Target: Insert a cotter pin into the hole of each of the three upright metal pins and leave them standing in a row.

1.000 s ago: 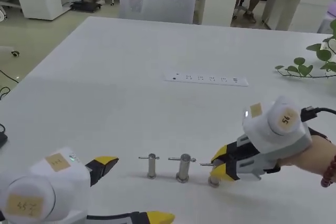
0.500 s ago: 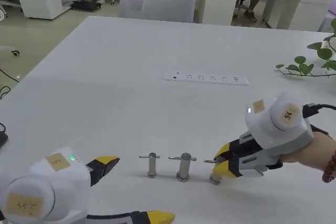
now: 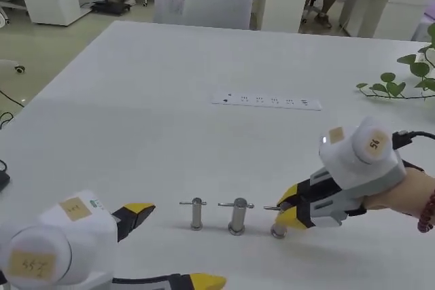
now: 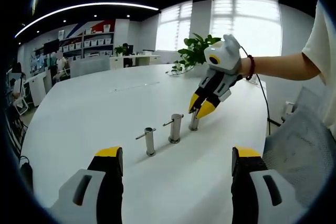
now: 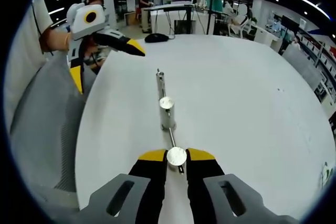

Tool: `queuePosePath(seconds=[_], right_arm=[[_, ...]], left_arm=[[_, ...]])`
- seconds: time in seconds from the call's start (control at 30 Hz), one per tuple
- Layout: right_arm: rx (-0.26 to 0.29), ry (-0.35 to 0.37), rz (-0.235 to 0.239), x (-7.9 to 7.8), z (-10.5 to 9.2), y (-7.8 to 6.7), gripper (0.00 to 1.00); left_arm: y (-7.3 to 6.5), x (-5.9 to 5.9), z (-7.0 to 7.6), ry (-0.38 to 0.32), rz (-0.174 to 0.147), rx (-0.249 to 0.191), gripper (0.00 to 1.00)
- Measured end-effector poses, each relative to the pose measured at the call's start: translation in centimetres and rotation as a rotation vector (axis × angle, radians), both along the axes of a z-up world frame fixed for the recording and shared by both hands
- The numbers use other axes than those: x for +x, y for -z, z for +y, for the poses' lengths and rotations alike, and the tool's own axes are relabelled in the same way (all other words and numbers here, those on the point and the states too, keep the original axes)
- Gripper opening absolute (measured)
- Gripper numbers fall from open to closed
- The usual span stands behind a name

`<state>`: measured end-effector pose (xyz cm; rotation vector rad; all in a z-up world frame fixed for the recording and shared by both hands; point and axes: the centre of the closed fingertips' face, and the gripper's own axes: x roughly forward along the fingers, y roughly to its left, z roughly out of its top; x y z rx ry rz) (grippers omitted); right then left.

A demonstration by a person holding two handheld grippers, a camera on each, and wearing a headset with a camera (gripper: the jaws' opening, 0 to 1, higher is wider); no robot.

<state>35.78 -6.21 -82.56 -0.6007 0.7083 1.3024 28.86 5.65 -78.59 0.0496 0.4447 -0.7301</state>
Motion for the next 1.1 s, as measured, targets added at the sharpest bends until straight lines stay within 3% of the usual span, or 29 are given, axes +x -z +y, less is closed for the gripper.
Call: queuePosePath(seconds=[0.33,0.63,1.1], right_arm=[[0.054,0.054,0.038,-0.1,0.0,-0.2,0.20],[0.132,0.179,0.083,-0.7,-0.1,-1.2,0.33],[0.211,0.318,0.040,-3.1,-0.5,-4.2,0.58]], left_arm=[[-0.1,0.3,0.2,-0.004,-0.001,-0.001,0.86],[-0.6,0.4,0.3,-0.002,0.008,-0.022,0.87],[-2.1,0.0,2.1,-0.041,0.007,-0.035,0.88]])
